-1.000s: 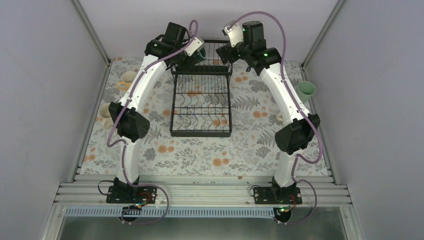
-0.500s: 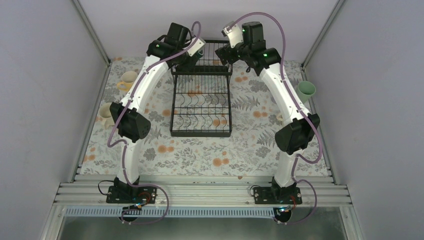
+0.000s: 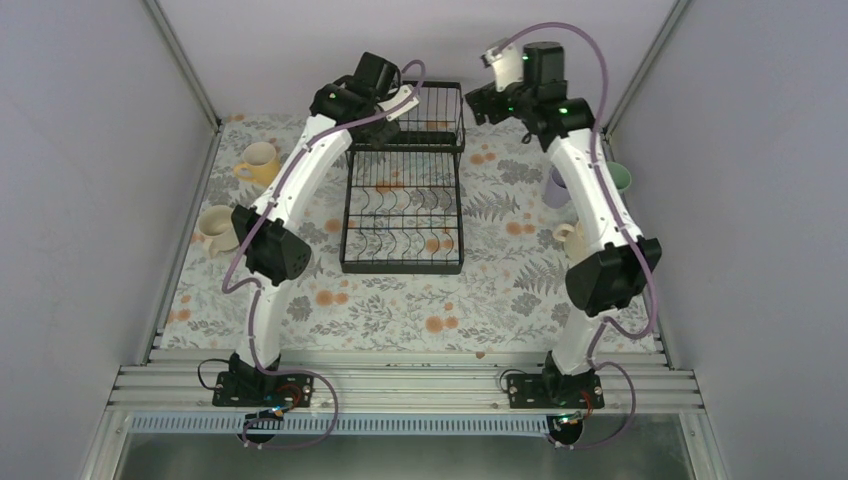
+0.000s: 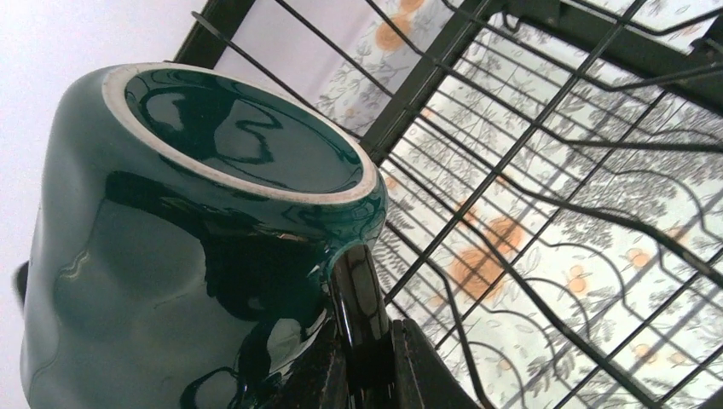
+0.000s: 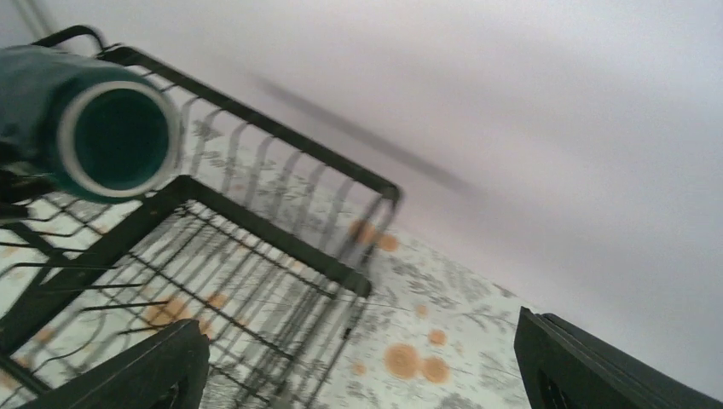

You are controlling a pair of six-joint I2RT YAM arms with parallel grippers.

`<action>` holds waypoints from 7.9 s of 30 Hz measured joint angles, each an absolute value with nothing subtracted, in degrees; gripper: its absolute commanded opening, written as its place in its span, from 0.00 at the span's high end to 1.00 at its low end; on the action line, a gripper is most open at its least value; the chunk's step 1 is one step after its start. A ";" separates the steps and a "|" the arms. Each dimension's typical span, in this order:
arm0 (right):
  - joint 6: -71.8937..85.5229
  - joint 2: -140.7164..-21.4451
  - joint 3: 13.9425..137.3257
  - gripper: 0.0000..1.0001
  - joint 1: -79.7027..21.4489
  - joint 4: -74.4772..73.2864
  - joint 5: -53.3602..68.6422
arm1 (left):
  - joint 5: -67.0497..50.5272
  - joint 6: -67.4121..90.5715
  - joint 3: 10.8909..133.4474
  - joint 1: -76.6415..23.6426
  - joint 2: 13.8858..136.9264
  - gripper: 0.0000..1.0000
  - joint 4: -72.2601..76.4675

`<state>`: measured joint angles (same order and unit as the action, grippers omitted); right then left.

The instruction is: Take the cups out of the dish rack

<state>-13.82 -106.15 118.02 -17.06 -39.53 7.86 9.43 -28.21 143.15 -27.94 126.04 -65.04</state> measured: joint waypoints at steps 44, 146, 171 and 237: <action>-13.96 -93.38 110.61 0.06 -4.64 -41.85 19.00 | 50.81 -62.61 93.51 -50.92 94.21 0.98 -53.74; -14.79 -97.73 107.22 0.07 -3.18 -44.88 27.75 | 59.77 -73.23 51.59 -17.74 101.34 0.97 -37.34; -14.98 -98.96 107.53 0.07 -3.18 -45.21 27.88 | 59.61 -64.27 55.55 -21.93 99.26 0.62 -49.60; -22.87 -44.12 52.18 0.00 -3.03 -36.18 25.26 | 11.00 -14.68 45.47 -16.49 35.48 0.00 -23.73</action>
<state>-22.87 -44.12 52.18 -3.03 -36.18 25.26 11.00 -14.68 45.47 -16.49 35.48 -23.73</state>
